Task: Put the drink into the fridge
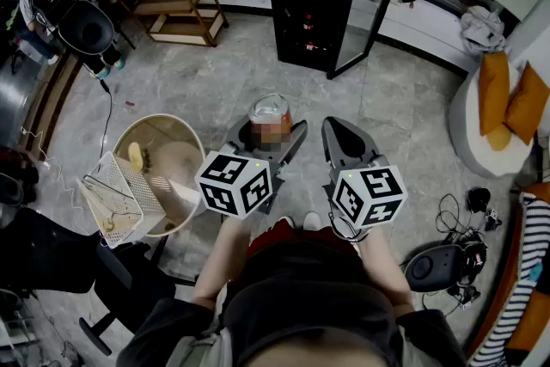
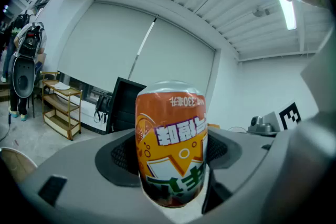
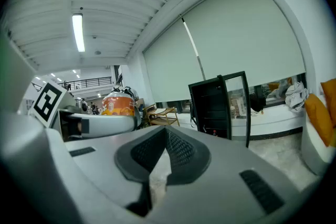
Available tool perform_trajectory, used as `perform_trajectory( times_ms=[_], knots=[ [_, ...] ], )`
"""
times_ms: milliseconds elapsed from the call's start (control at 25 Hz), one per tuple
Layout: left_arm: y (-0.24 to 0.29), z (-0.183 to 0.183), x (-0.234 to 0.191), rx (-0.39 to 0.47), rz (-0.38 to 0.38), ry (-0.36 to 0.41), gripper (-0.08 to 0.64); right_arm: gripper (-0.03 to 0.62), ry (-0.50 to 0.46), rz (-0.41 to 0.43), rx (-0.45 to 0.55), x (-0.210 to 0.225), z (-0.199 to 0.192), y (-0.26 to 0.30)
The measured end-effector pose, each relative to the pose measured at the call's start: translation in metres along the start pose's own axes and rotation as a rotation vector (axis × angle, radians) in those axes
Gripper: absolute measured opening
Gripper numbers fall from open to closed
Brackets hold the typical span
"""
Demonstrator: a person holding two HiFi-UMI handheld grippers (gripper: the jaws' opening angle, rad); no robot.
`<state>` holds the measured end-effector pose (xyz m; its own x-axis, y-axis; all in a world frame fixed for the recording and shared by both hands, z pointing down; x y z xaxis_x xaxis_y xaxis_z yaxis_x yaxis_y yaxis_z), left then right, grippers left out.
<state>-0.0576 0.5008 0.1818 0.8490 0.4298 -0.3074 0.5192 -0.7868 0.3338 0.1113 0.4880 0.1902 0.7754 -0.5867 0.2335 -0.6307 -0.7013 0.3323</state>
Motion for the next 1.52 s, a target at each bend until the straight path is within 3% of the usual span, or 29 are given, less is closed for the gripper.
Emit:
perform_trajectory(
  times_ms=[440, 1520],
  knots=[
    [0.005, -0.002, 0.012, -0.001, -0.004, -0.002, 0.344, 0.018, -0.006, 0.008, -0.01, 0.009, -0.006, -0.01],
    [0.062, 0.013, 0.047, -0.018, 0.021, 0.041, 0.344, 0.018, 0.086, 0.021, 0.026, 0.089, 0.004, -0.021]
  ],
)
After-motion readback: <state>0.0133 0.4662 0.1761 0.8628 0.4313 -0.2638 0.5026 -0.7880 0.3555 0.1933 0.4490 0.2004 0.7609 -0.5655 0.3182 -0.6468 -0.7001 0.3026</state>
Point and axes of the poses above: the fingertips, and each gripper's own axes: y forward along the fingers, x to its right, z out of its top, the point moved 8 cm from there along -y, backward along the fingers, and after that the axes turned 8 degrees about -x, right-handed, at the moved point
